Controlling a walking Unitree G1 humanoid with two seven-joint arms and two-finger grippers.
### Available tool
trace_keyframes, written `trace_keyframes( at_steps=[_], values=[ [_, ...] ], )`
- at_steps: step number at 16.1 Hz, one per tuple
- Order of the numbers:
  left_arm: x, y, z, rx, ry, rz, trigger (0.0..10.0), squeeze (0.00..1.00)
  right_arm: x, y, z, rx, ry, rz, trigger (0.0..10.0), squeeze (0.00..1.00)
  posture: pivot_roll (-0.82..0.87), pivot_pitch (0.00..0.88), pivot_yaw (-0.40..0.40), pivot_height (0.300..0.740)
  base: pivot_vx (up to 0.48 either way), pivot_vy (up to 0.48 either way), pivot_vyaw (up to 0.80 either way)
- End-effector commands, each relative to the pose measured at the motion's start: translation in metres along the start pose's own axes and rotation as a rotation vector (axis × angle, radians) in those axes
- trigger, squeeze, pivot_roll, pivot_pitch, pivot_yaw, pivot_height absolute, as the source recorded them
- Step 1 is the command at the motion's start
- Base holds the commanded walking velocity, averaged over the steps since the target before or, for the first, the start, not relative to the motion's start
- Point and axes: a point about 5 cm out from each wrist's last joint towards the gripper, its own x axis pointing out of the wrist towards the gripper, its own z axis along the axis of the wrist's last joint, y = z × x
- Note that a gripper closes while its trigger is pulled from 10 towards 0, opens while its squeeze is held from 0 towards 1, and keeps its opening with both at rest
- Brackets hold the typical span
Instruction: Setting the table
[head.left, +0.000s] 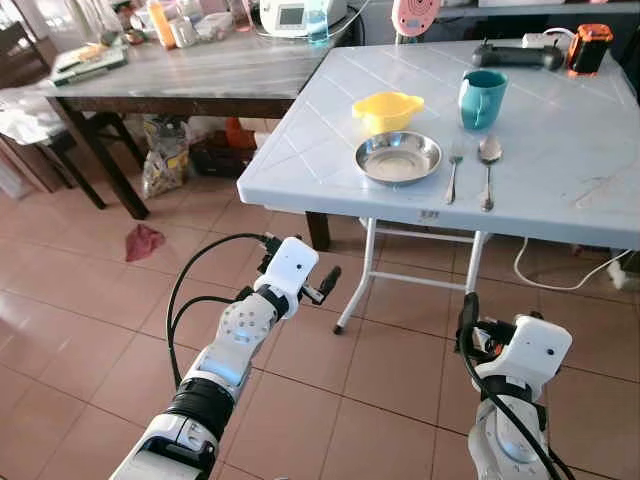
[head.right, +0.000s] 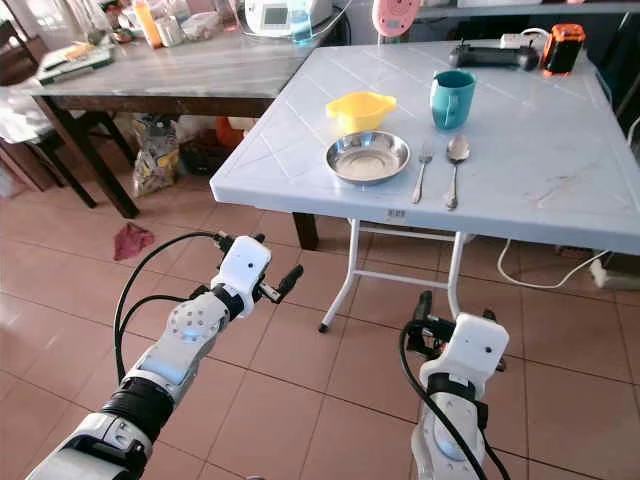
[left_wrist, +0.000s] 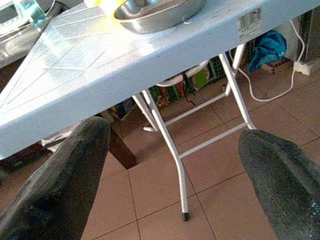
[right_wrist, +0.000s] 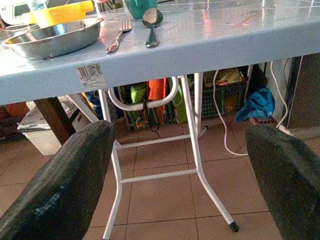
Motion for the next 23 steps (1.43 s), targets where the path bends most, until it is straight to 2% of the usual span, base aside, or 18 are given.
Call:
trace_keyframes(
  at_steps=[1, 5, 7, 9, 10, 12, 15, 16, 18, 20, 23],
  values=[
    [-0.001, 0.002, -0.003, 0.014, 0.015, -0.006, 10.0, 0.0, -0.002, 0.007, -0.001, 0.036, 0.001, -0.005, 10.0, 0.0, 0.07, 0.087, 0.158, 0.714, 0.0, 0.0, 0.0],
    [-0.002, -0.009, -0.009, -0.03, 0.021, -0.003, 10.0, 0.0, -0.008, -0.001, 0.006, 0.008, -0.009, 0.01, 10.0, 0.0, 0.03, 0.098, 0.108, 0.714, 0.0, 0.0, 0.0],
    [-0.002, -0.016, -0.006, -0.051, -0.007, 0.004, 10.0, 0.0, -0.015, -0.01, 0.009, -0.038, -0.005, 0.01, 10.0, 0.0, 0.0, 0.114, 0.084, 0.714, 0.0, 0.0, 0.0],
    [-0.006, -0.003, 0.016, -0.082, -0.155, 0.097, 10.0, 0.0, -0.028, -0.016, 0.015, -0.075, -0.021, 0.005, 10.0, 0.0, -0.06, 0.12, 0.076, 0.714, 0.0, 0.0, 0.0],
    [-0.008, 0.006, 0.021, -0.105, -0.177, 0.125, 10.0, 0.0, -0.033, -0.013, 0.023, -0.084, -0.043, 0.013, 10.0, 0.0, -0.07, 0.128, 0.08, 0.714, 0.0, 0.0, 0.0],
    [-0.016, 0.015, 0.015, -0.117, -0.176, 0.158, 10.0, 0.0, -0.04, -0.01, 0.034, -0.108, -0.084, 0.02, 10.0, 0.0, -0.06, 0.108, 0.067, 0.714, 0.0, 0.0, 0.0],
    [-0.024, 0.017, 0.009, -0.104, -0.186, 0.177, 10.0, 0.0, -0.042, -0.011, 0.037, -0.123, -0.087, 0.021, 10.0, 0.0, -0.03, 0.09, 0.067, 0.714, 0.0, 0.0, 0.0],
    [-0.032, 0.019, 0.005, -0.106, -0.179, 0.203, 10.0, 0.0, -0.041, -0.016, 0.037, -0.136, -0.075, 0.017, 10.0, 0.0, -0.04, 0.099, 0.067, 0.714, 0.0, 0.0, 0.0],
    [-0.035, 0.017, 0.0, -0.109, -0.163, 0.198, 10.0, 0.0, -0.038, -0.02, 0.038, -0.137, -0.076, -0.001, 10.0, 0.0, -0.03, 0.102, 0.066, 0.714, 0.0, 0.0, 0.0],
    [-0.031, 0.013, 0.003, -0.102, -0.173, 0.167, 10.0, 0.0, -0.032, -0.021, 0.043, -0.132, -0.093, -0.011, 10.0, 0.0, -0.04, 0.103, 0.071, 0.714, 0.0, 0.0, 0.0],
    [-0.013, 0.01, 0.013, -0.149, -0.179, 0.144, 10.0, 0.0, -0.026, -0.019, 0.043, -0.113, -0.102, -0.023, 10.0, 0.0, -0.04, 0.084, 0.074, 0.714, 0.0, 0.0, 0.0]
  ],
)
